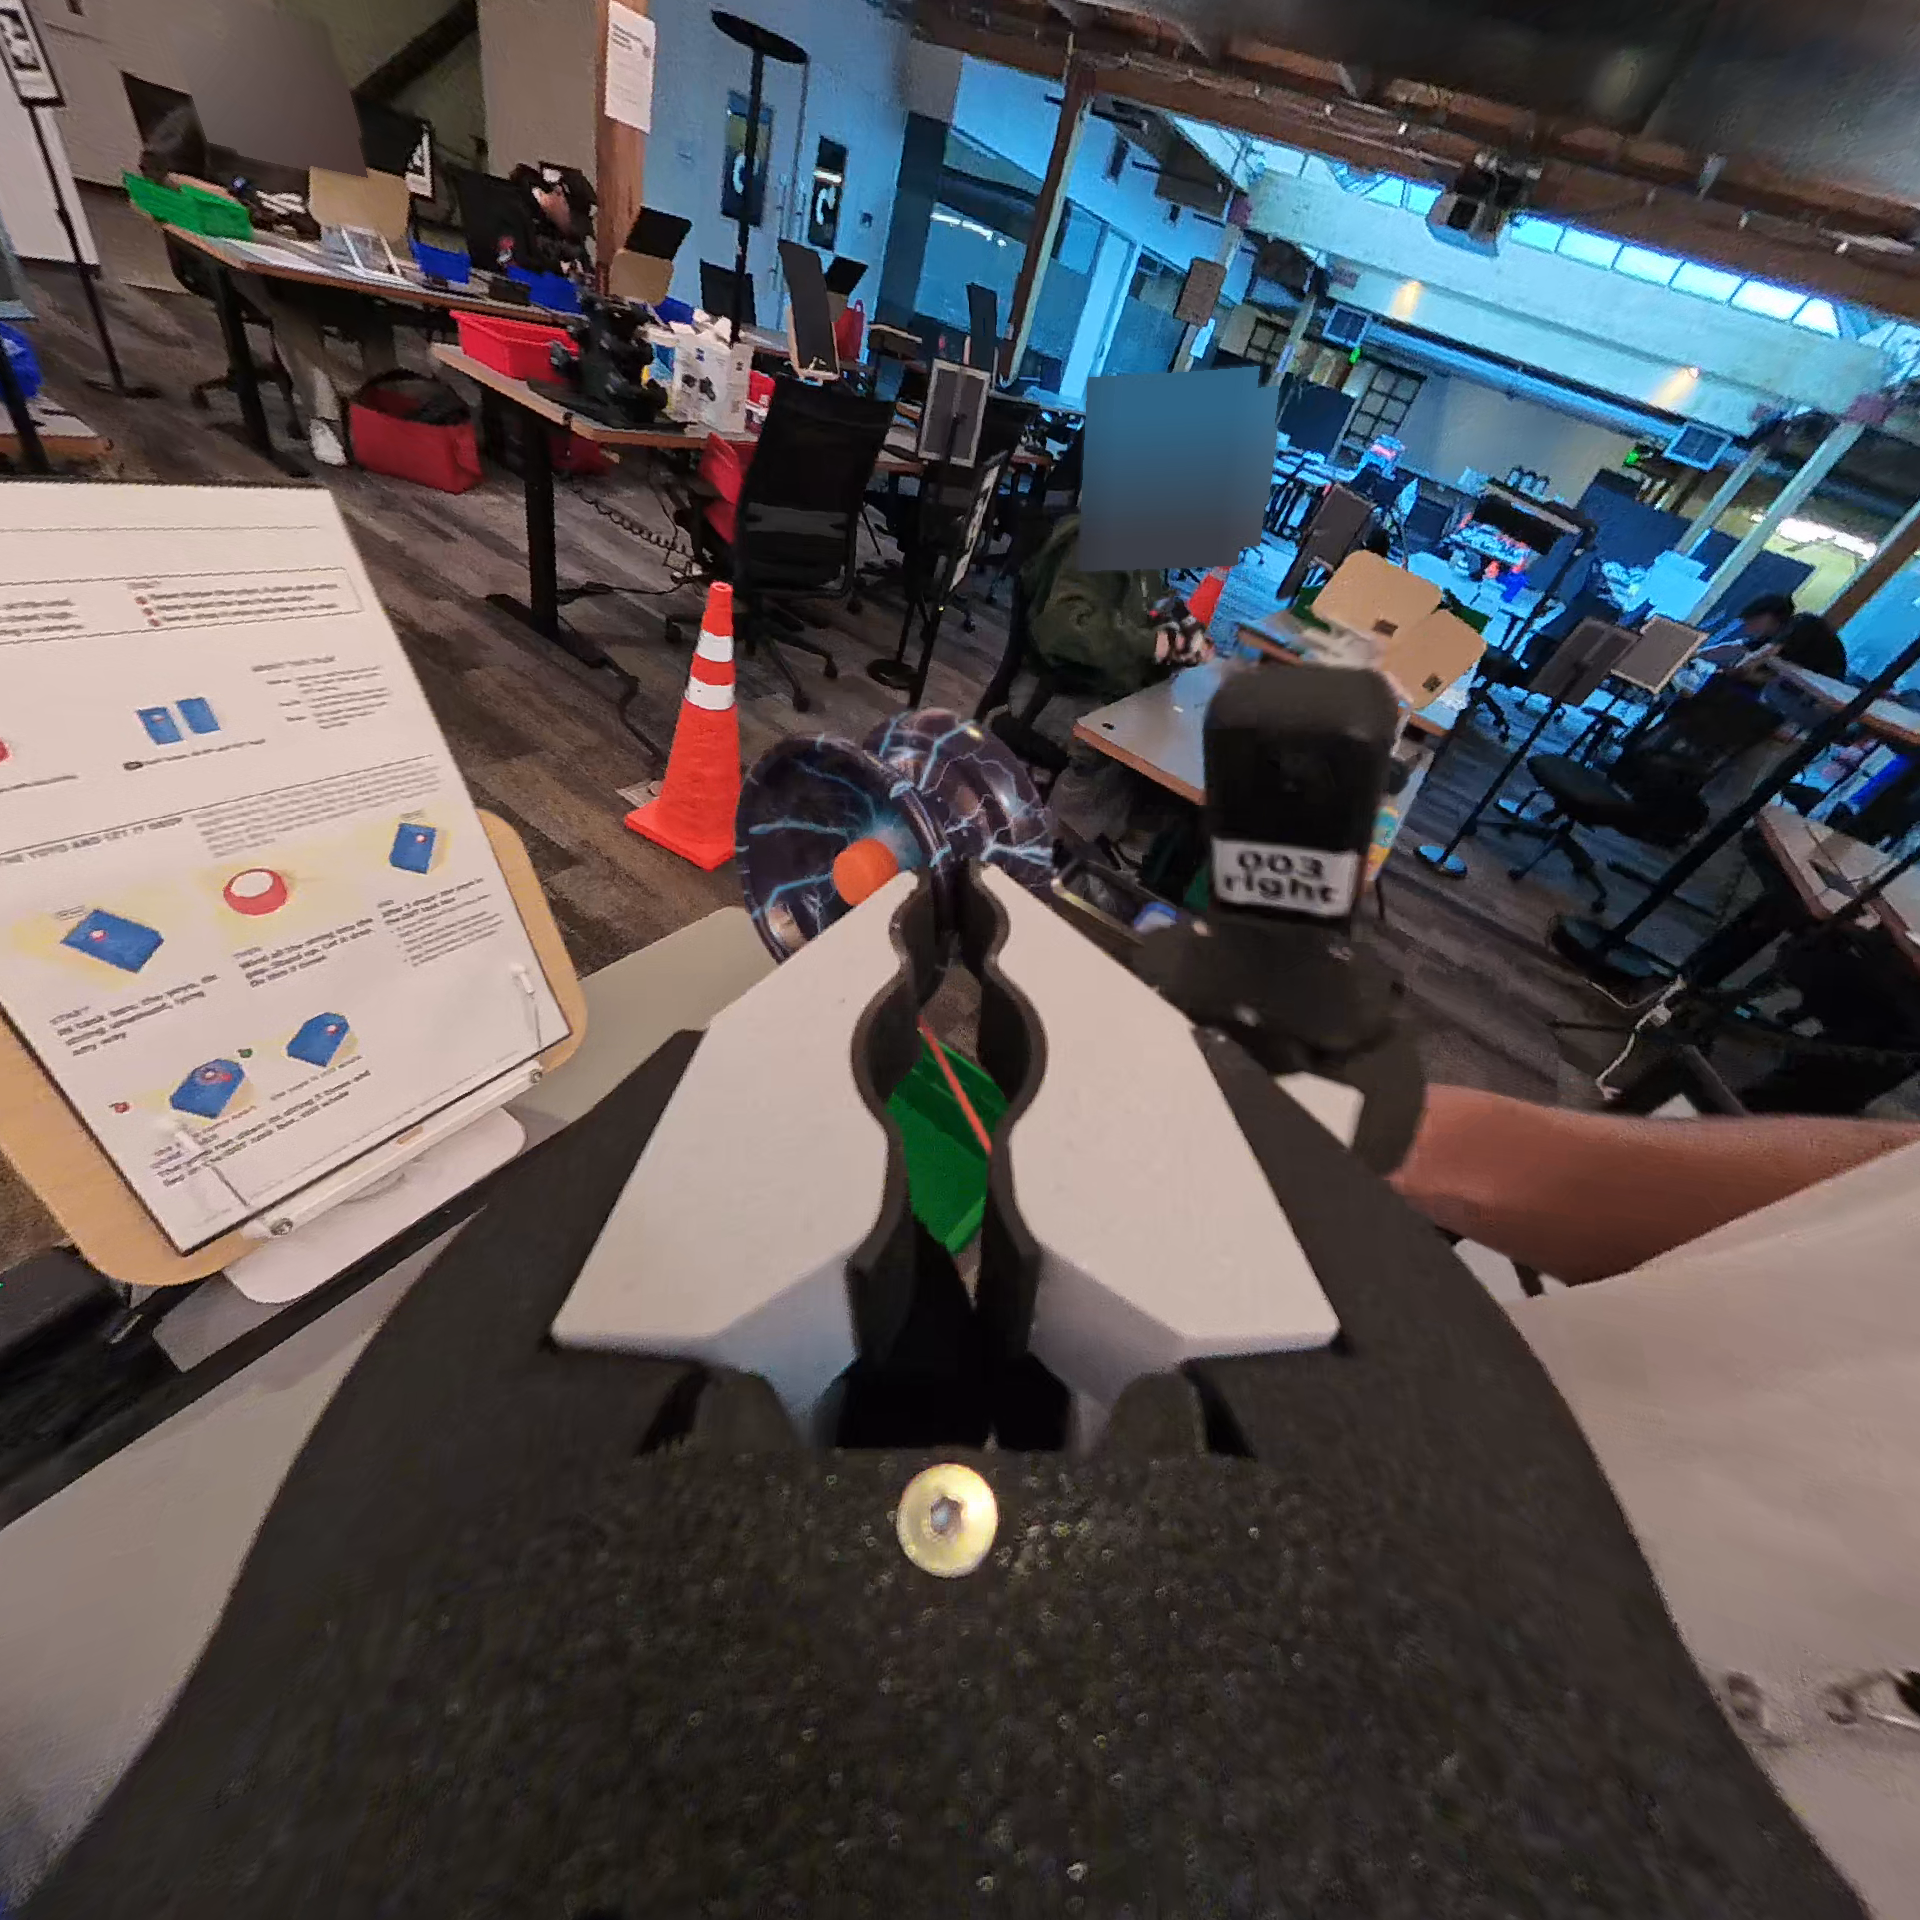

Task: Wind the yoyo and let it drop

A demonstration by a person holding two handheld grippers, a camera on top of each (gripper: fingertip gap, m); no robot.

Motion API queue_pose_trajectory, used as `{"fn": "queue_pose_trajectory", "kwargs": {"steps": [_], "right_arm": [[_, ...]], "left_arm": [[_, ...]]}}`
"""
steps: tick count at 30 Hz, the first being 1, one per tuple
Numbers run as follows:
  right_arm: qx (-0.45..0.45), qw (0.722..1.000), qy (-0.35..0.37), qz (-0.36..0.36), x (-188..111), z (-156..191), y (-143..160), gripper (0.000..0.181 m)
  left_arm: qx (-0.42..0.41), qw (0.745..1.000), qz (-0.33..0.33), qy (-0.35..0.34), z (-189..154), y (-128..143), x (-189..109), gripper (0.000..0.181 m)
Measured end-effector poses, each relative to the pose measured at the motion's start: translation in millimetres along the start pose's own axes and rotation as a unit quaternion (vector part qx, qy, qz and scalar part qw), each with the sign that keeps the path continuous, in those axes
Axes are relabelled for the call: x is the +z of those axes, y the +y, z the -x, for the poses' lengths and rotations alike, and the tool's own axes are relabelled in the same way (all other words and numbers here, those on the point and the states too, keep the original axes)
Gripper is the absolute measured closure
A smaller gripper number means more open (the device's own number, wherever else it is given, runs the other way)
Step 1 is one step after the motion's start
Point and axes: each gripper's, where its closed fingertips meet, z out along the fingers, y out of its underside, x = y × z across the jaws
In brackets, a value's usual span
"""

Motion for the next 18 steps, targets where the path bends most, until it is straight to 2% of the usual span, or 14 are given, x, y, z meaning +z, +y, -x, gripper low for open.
{"fn": "queue_pose_trajectory", "kwargs": {"steps": [2,5,7,10,14,18], "right_arm": [[0.016,1.0,0.006,-0.001,7.5,5.7,10.6,0.181],[0.019,1.0,0.0,-0.008,0.0,15.5,4.4,0.181],[-0.01,1.0,0.021,-0.016,-15.1,15.6,-13.2,0.181],[-0.085,0.991,0.102,-0.017,-48.8,0.6,-50.8,0.181],[-0.184,0.956,0.226,0.03,-96.2,-36.3,-91.7,0.181],[-0.26,0.914,0.293,0.102,-115.2,-72.1,-99.3,0.181]], "left_arm": [[0.011,1.0,0.017,-0.022,11.5,6.0,1.7,0.181],[0.04,0.997,0.047,-0.055,26.0,20.0,2.8,0.181],[0.059,0.992,0.076,-0.08,37.0,33.5,2.5,0.18],[0.071,0.988,0.113,-0.08,40.3,51.2,1.4,0.18],[0.068,0.991,0.117,-0.019,12.5,58.9,3.6,0.18],[0.07,0.991,0.104,0.055,-34.4,49.8,8.1,0.18]]}}
